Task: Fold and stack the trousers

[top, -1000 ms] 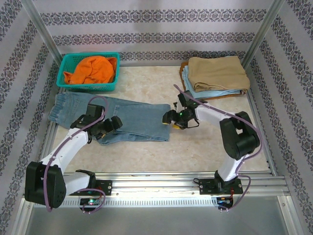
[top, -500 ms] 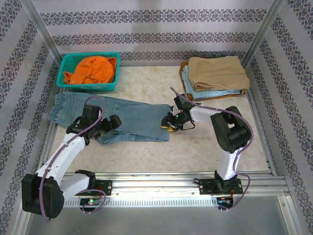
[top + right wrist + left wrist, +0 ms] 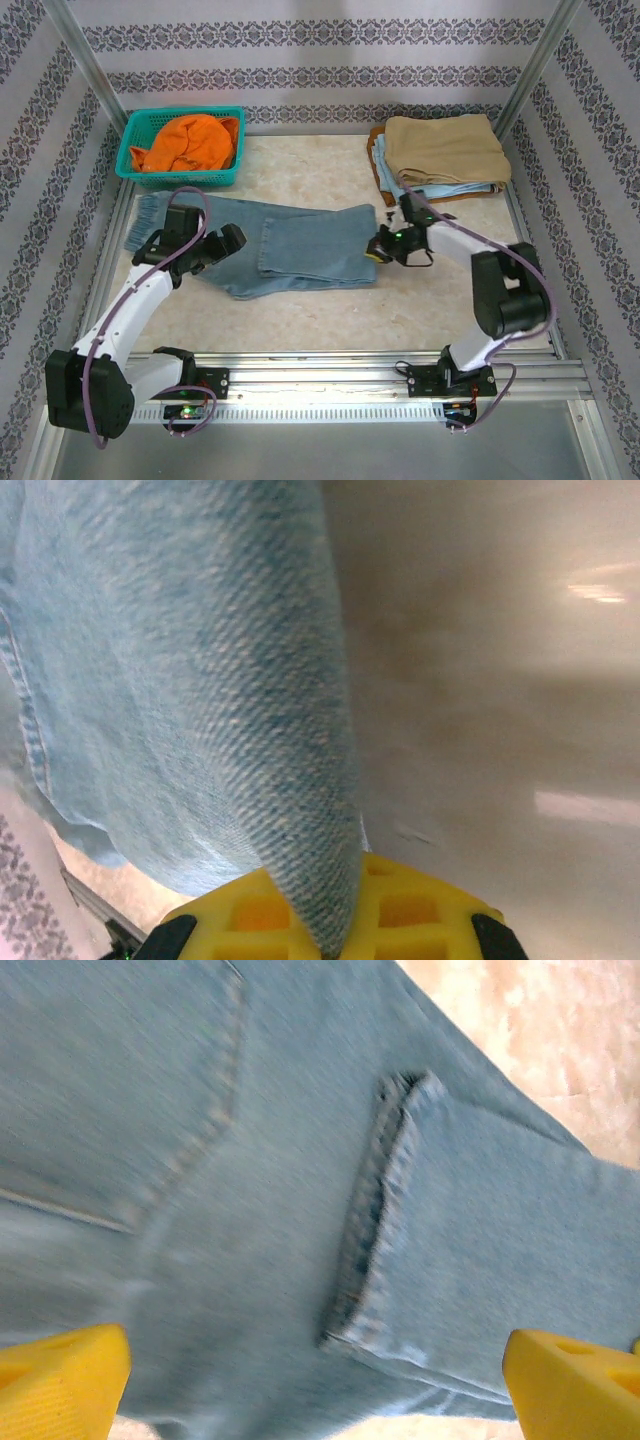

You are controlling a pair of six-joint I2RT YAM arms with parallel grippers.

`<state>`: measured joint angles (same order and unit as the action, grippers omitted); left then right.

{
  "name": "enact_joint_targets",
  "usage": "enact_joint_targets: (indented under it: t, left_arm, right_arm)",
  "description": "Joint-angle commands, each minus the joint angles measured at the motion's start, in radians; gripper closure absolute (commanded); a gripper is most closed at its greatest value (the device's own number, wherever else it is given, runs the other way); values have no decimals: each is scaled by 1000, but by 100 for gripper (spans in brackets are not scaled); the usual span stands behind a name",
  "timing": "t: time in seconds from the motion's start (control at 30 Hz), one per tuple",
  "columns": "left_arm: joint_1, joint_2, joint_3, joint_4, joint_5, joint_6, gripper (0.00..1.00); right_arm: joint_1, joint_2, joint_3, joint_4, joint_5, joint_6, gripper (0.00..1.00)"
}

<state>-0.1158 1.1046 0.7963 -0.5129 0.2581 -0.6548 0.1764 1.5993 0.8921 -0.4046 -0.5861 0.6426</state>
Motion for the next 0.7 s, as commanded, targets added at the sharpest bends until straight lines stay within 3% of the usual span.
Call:
enact_joint_targets:
  t: [0.0,0.2,0.3,0.43,0.6,0.67]
  left_arm:
    - [9,36,39,28,6,3,4]
    - [9,137,92,58,-38,3,5]
    - [13,219,168,13,-162,53,4]
    - [14,353,252,36,-255,79,5]
    - [4,532,359,200,2,32,9]
    - [-9,607,394,247,57,41,9]
  right_arm:
    - [-120,-83,-52,-222,105,-125,100]
    - [-347,-253,-42,-353,270,-160,100]
    - [-393,-257,21,-403,296,-185,100]
    - [-382,-212,61,-381,197,-170,100]
    - [-359,-184,67,-365,195,-173,100]
    - [-359,-178,67,-361,198,-174,100]
